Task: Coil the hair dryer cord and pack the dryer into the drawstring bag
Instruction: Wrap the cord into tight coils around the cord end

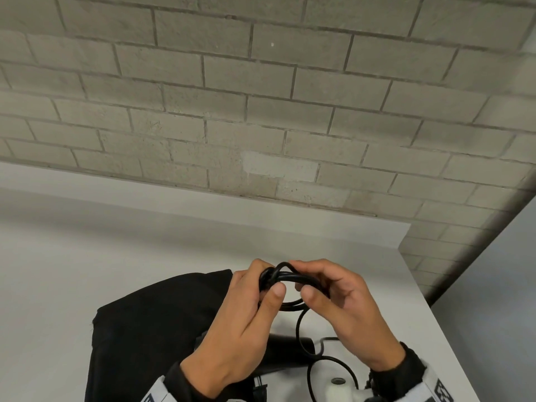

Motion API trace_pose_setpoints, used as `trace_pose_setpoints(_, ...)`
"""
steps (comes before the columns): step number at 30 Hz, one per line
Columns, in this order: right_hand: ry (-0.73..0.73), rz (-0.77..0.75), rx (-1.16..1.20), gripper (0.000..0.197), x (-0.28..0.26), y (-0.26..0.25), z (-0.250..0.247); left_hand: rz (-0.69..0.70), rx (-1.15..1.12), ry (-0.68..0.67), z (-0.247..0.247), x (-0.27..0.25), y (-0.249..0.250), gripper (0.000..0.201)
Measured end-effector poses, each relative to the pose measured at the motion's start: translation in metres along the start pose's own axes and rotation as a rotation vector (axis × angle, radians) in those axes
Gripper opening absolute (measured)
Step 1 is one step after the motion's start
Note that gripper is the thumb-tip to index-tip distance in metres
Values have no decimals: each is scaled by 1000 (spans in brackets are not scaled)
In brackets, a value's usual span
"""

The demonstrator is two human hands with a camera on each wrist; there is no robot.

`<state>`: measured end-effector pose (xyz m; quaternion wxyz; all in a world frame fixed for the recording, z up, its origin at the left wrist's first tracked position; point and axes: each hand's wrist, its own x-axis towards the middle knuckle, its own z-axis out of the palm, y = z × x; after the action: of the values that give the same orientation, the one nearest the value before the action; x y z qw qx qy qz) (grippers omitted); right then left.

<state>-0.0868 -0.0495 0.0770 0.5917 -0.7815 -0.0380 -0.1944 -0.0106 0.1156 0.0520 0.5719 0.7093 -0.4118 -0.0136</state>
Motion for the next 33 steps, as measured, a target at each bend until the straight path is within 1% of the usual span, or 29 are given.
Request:
trace_pose_setpoints(2,13,-9,-101,29,0,0,3,8,3,-12,0,0,0,22)
trace_pose_setpoints(5,31,-23,-180,22,0,1,9,6,1,-20,3,-2,1,22)
trace_pose_setpoints(8,26,-16,-232,19,1,1,10,2,34,12,3,-2,-1,19)
trace_pose_setpoints(11,-15,-29,-275,8,2,1,10,11,105,50,1,-1,-4,20)
trace_pose_setpoints(15,-104,0,-224,8,2,0,10,20,168,79,-1,1,-5,21)
trace_pose_setpoints(19,-203,24,-208,17,3,1,6,11,112,87,4,-1,-1,28)
trace_pose_setpoints(23,-214,54,-157,21,2,2,3,22,63,74,6,-2,5,32)
trace_pose_setpoints(27,-191,76,-153,26,1,3,1,50,109,59,8,-3,6,23)
trace_pose_setpoints(30,-140,88,-160,25,0,5,3,27,111,64,10,-2,4,20)
trace_pose_setpoints(32,-36,60,-201,20,-3,8,8,8,133,80,11,-1,3,22)
trace_pose_setpoints(33,62,24,-243,25,-6,10,13,0,146,91,11,-1,3,24)
